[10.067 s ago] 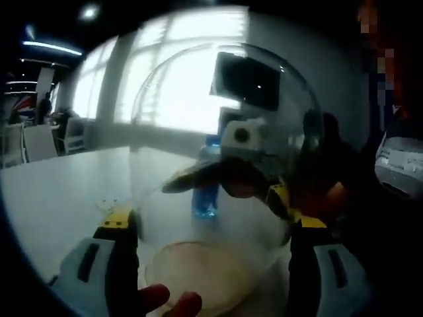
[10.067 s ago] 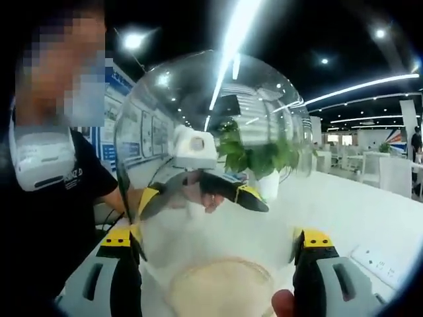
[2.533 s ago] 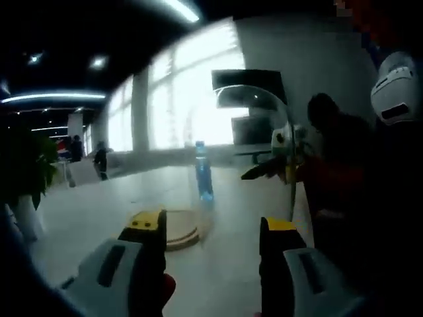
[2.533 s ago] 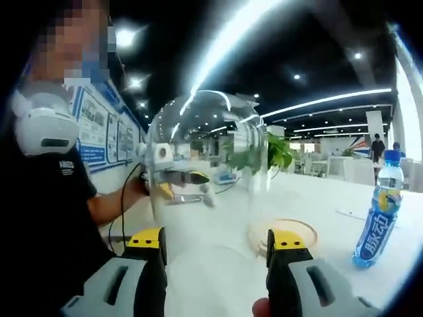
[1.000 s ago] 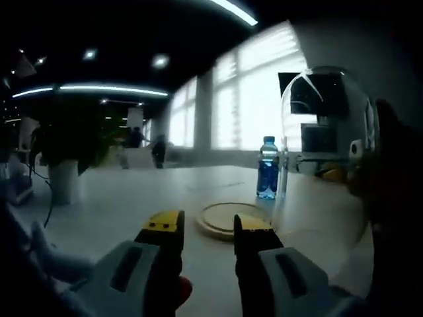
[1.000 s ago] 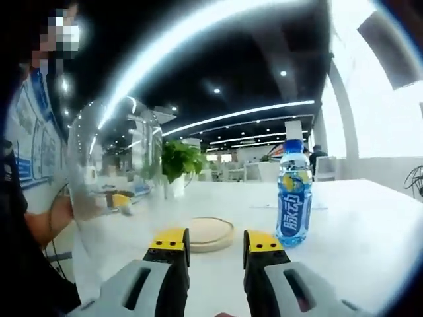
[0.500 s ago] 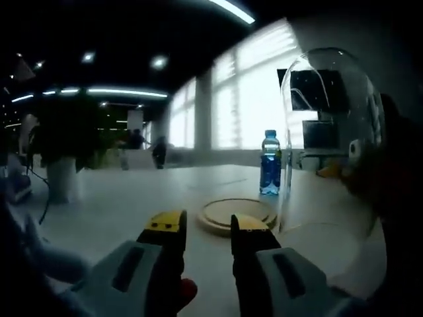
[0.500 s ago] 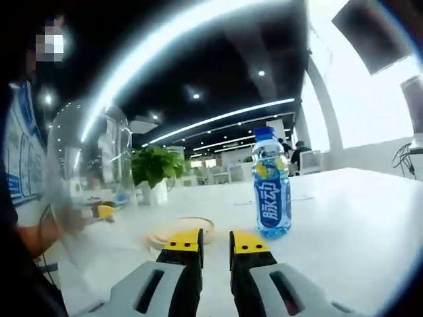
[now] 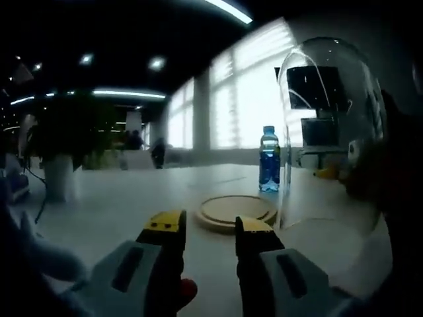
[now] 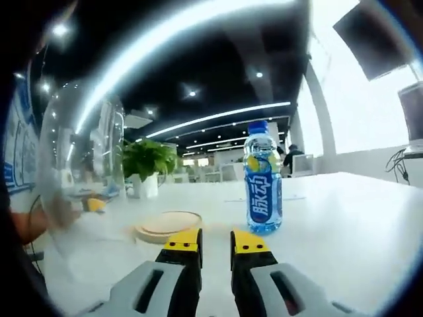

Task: Open the cover put in the Mizone put the cover back on

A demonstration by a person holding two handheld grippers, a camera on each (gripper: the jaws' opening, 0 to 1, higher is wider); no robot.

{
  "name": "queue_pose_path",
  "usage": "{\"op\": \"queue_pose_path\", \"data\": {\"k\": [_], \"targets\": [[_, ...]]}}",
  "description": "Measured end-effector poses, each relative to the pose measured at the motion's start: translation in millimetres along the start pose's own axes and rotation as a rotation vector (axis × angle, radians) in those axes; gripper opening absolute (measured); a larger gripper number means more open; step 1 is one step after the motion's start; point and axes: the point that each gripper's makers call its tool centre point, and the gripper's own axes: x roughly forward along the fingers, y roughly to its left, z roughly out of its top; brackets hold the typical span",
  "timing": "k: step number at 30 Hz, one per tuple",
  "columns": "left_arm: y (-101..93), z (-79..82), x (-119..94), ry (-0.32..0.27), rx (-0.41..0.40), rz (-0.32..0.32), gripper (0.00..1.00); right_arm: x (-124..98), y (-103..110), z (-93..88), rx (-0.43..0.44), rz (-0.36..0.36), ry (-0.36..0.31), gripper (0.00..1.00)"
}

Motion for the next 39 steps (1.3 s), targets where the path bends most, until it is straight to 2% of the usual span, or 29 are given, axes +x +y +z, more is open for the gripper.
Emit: {"op": "queue_pose_path", "data": {"k": [3, 8, 13, 18, 31, 35, 39], "targets": [[-0.3, -4.6, 0.4, 0.016, 0.014, 0.004, 0.22, -0.2, -4.0, -4.5, 0.002, -0.01, 0.013, 0.1], [2.3, -11.4, 1.3, 0.045, 0.012, 0.016, 0.21, 0.1, -1.9, -6.8, -0.045, -0.008, 0.02, 0.11], [7.2, -13.7, 1.3, 0.052, -0.051, 0.027, 0.21, 2.1, 1.1, -10.9, -0.073, 0.009, 0.038, 0.12], [7.9, -12.1, 1.7, 0.046, -0.036, 0.035, 0.21, 4.3, 2.1, -14.7, -0.074, 0.021, 0.054, 0.12], [-2.5, -17.2, 3.0, 0.068, -0.001, -0.002, 0.21, 4.5, 6.5, -17.5, -0.092, 0.033, 0.067, 0.13], [3.4, -18.0, 2.0, 0.077, 0.01, 0.03, 0.21, 4.6, 6.9, -18.5, -0.104, 0.03, 0.072, 0.13], [3.8, -18.4, 2.2, 0.076, -0.004, 0.025, 0.21, 4.6, 6.6, -18.7, -0.102, 0.028, 0.073, 0.13]]}}
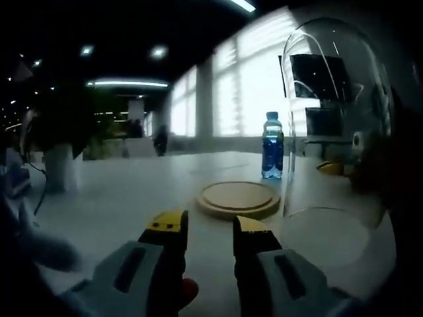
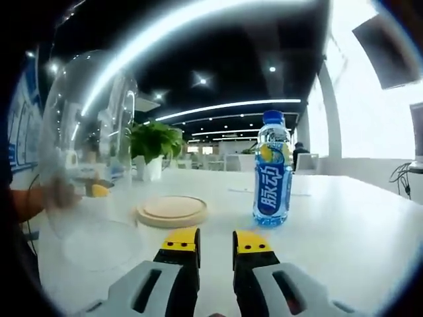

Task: Open the cover put in the Mizone put the cover back on

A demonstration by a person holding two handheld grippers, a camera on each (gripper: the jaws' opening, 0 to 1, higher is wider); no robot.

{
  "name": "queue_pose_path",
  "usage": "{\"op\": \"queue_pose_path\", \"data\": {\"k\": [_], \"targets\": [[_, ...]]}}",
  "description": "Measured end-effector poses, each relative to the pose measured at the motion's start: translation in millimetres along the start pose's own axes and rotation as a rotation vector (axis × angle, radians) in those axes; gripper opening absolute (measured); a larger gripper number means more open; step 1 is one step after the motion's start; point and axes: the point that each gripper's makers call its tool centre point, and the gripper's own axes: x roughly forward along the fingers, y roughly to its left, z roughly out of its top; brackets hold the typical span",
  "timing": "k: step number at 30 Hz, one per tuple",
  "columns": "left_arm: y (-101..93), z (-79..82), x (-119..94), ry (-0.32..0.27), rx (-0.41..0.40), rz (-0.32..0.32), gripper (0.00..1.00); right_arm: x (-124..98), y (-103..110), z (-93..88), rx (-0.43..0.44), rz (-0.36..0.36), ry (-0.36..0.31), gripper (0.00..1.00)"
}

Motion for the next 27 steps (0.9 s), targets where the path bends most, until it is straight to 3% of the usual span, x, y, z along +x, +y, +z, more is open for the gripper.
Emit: {"op": "queue_pose_path", "data": {"k": [14, 22, 27], "targets": [[-7.2, -5.8, 2.5, 0.028, 0.049, -0.028, 0.21, 0.7, 2.9, -2.6, -0.008, 0.006, 0.016, 0.13], [1.6, -4.2, -2.1, 0.016, 0.015, -0.002, 0.21, 0.6, 4.6, -2.5, -0.016, 0.012, 0.016, 0.12], [2.9, -5.6, -1.7, 0.019, 0.01, 0.0, 0.21, 1.9, 2.5, -1.5, 0.028, 0.021, 0.01, 0.12]]}}
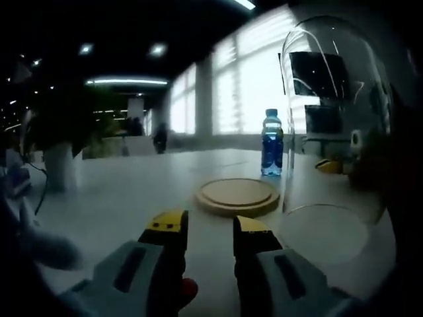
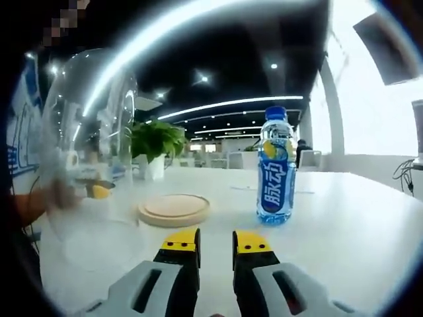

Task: Open the cover put in the Mizone put the cover back on

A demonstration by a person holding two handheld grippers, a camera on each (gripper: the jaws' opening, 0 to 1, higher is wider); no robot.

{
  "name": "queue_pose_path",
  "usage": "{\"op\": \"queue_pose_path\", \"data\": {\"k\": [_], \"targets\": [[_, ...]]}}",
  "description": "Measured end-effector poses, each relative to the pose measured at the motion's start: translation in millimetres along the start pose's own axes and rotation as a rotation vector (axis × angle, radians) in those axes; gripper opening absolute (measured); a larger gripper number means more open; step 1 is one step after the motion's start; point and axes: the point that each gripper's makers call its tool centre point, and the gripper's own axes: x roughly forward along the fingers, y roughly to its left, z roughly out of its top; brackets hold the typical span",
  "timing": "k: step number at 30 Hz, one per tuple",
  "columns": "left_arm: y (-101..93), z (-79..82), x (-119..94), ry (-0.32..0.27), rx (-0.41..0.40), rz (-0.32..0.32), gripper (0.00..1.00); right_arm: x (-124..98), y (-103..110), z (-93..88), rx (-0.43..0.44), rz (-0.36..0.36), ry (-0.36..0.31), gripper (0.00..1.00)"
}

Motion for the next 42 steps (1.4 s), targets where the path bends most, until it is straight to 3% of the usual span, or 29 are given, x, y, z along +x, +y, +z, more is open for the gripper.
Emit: {"op": "queue_pose_path", "data": {"k": [7, 16, 24, 42], "targets": [[-4.0, 0.6, 0.8, -0.002, 0.02, -0.009, 0.21, 0.0, -4.3, 0.6, 0.039, -0.011, -0.008, 0.12], [-8.4, -0.5, 1.0, 0.001, 0.03, -0.026, 0.21, -1.1, 1.7, -1.5, -0.016, -0.005, 0.007, 0.12], [-12.7, 0.5, 0.4, -0.006, 0.024, -0.058, 0.21, -1.0, 3.2, 1.5, 0.003, 0.007, -0.009, 0.13], [-12.8, 2.9, -2.1, -0.018, 0.023, -0.048, 0.21, -3.0, 10.7, 8.6, 0.011, 0.021, -0.03, 0.18]]}}
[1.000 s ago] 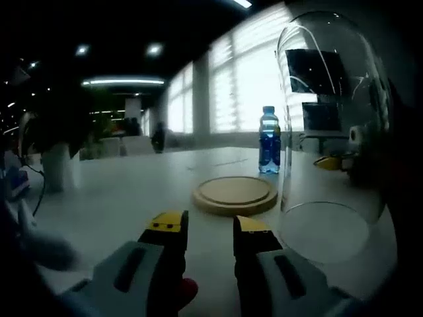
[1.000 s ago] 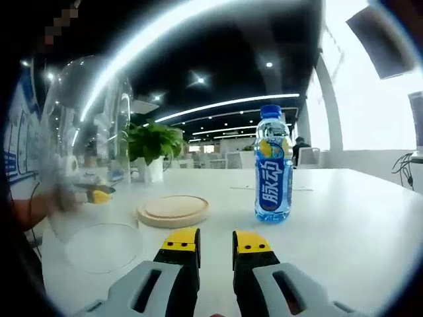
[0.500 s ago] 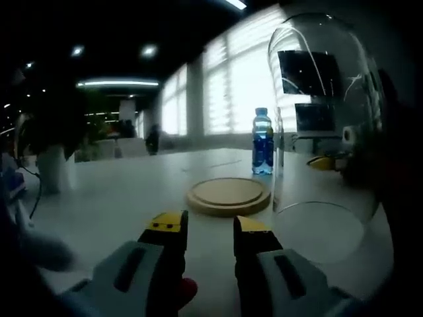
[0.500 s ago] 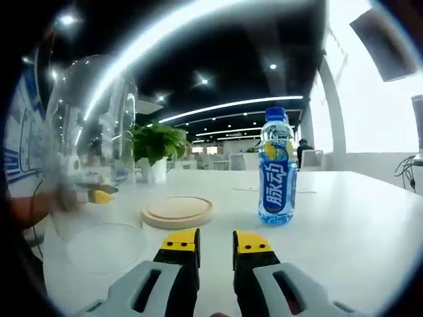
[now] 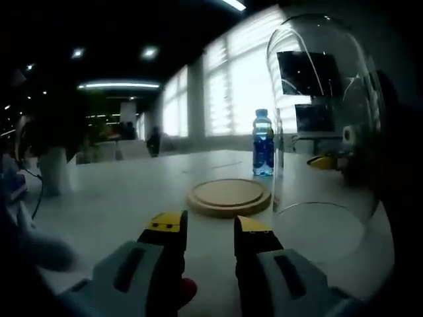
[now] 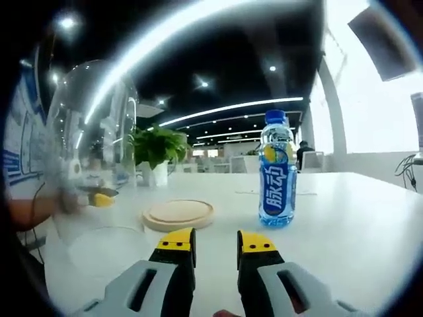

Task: Open the cover put in the Mizone put the cover back on

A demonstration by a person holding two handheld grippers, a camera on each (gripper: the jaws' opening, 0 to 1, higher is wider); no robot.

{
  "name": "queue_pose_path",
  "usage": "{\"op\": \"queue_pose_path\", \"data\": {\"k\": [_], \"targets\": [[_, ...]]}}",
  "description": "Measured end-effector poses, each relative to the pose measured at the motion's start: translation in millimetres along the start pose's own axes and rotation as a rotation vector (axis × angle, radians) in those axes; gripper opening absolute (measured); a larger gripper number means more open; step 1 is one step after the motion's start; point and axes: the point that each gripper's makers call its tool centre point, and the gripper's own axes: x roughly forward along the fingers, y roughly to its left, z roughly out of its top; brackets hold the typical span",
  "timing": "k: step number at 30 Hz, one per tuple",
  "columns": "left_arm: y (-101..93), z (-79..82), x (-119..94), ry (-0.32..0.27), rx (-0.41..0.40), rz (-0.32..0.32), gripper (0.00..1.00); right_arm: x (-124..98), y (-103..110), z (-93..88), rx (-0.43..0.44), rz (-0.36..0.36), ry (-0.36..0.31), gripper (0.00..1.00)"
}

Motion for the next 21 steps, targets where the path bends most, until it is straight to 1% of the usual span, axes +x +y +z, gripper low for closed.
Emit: {"op": "queue_pose_path", "data": {"k": [5, 9, 18, 21], "targets": [[-0.5, -1.1, 0.3, 0.007, 0.014, 0.009, 0.21, 0.0, 1.5, 0.1, -0.012, 0.002, 0.002, 0.18], [-2.5, -2.2, 1.4, 0.013, 0.028, 0.001, 0.21, -0.6, -0.4, 0.8, -0.003, -0.004, -0.002, 0.18], [0.9, -5.0, 4.2, 0.028, 0.027, 0.014, 0.21, 3.7, -3.3, -1.8, 0.013, -0.002, 0.012, 0.18], [-0.1, -4.8, 4.5, 0.028, 0.017, 0.005, 0.21, 4.7, -3.8, -2.8, 0.014, 0.0, 0.018, 0.18]]}}
